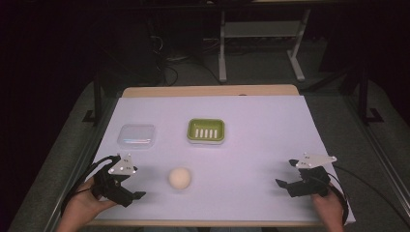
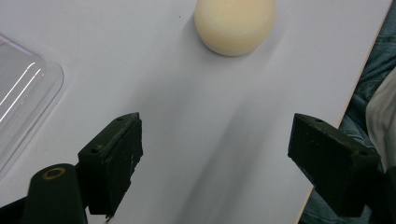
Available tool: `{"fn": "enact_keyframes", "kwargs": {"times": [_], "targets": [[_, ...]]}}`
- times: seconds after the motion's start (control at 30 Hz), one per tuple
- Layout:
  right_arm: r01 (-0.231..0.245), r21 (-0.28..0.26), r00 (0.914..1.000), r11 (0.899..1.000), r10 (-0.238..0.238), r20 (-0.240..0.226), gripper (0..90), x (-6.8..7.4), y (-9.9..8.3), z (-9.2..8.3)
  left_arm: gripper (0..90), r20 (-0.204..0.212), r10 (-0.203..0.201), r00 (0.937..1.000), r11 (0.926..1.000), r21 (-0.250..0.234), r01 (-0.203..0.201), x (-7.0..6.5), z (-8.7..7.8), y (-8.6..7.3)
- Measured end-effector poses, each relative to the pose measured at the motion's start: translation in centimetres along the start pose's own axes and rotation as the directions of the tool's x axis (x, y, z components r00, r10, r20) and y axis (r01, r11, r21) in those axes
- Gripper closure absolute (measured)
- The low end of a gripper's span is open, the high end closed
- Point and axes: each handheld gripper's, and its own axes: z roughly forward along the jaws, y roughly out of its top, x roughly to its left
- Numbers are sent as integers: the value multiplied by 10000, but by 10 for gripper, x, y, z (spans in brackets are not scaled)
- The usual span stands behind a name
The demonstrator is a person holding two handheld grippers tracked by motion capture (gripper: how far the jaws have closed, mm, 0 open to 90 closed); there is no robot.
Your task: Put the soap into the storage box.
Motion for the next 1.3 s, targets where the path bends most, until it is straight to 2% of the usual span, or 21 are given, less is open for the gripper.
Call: {"fn": "enact_keyframes", "kwargs": {"times": [0.2, 0.4, 0.7, 1.3], "targets": [[-24, -3, 10000, 10000, 24, 41, 134, 1, 0, -1, 172, 59, -49, 10000, 10000, 24, 49, -1, 2, 0], [-42, -11, 10000, 10000, 42, 53, 134, 1, -1, -1, 172, 169, 73, 9998, 9999, 109, -75, -3, 3, 5], [-73, -114, 9999, 9999, 74, 71, 134, 1, -1, -4, 172, 333, 548, 9979, 9983, 201, -555, -7, 8, 22], [28, -183, 10000, 9998, -27, 32, 134, 2, 0, -5, 172, 839, 1052, 9909, 9935, 352, -1084, -10, 31, 53]]}}
